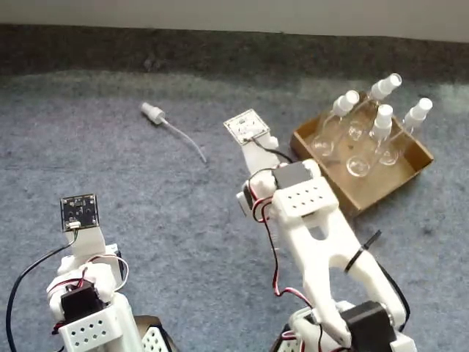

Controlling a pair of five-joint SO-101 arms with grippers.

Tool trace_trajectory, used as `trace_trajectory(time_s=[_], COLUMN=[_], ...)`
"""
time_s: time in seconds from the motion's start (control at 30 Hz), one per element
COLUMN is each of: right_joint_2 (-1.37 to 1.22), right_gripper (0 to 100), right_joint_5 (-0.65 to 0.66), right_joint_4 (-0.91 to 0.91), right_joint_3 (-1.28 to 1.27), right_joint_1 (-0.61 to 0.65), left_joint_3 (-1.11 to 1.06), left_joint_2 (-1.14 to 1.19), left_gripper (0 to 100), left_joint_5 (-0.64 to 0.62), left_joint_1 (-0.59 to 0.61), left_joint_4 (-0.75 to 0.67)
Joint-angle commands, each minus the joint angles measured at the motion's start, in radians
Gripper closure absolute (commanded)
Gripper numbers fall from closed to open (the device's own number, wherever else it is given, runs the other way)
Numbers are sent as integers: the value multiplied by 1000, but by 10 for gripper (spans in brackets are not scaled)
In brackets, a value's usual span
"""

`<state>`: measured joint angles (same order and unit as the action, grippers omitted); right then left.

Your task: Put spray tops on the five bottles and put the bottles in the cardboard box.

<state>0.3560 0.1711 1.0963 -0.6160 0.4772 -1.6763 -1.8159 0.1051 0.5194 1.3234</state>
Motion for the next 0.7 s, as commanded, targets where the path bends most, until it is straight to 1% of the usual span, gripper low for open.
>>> trace_trajectory(time_s=[0.0, 0.33, 0.53, 0.67], right_joint_2=[124, 323, 437, 507], right_gripper=[796, 796, 796, 796], right_joint_5=[-68, -72, -80, -80], right_joint_4=[-130, -435, -581, -691], right_joint_3=[-76, -421, -572, -674], right_joint_1=[53, 58, 62, 62], left_joint_3=[-18, -18, -7, 71], left_joint_2=[-12, -13, -10, -8], left_gripper=[959, 961, 962, 962], left_joint_5=[5, 5, 5, 3], left_joint_1=[13, 7, -97, -143], left_joint_4=[-2, -20, -63, -55])
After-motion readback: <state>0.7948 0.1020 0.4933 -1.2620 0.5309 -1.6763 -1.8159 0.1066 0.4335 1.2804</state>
